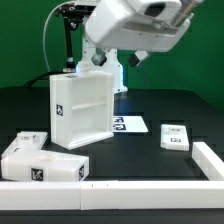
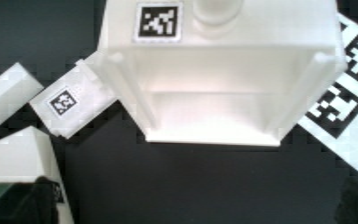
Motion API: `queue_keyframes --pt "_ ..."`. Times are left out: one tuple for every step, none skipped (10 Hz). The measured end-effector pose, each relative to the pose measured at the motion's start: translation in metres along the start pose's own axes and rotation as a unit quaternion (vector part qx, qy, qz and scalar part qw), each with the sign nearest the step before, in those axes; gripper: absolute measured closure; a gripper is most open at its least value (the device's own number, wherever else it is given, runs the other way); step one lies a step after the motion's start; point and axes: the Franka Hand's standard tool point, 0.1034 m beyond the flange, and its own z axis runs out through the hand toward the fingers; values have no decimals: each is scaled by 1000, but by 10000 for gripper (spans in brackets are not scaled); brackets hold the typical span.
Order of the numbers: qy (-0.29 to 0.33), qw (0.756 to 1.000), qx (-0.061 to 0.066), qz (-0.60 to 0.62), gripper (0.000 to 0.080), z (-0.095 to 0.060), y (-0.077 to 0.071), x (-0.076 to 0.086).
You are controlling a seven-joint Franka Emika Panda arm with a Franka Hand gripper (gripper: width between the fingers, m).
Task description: Assemble cabinet
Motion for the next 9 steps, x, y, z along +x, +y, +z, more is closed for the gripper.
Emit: queue_keyframes --pt "-20 1000 5 -4 3 3 -3 -1" --pt "-23 1000 8 -11 3 8 0 4" --pt "-31 999 18 -6 3 21 17 6" --pt "-41 999 25 5 3 34 27 7" --pt "-59 997 32 23 3 39 20 4" --pt "-76 996 38 29 3 40 12 4" --pt "-69 997 37 18 3 39 14 7" --pt "-69 997 37 18 3 39 14 7" --pt "-70 997 37 18 3 40 13 7"
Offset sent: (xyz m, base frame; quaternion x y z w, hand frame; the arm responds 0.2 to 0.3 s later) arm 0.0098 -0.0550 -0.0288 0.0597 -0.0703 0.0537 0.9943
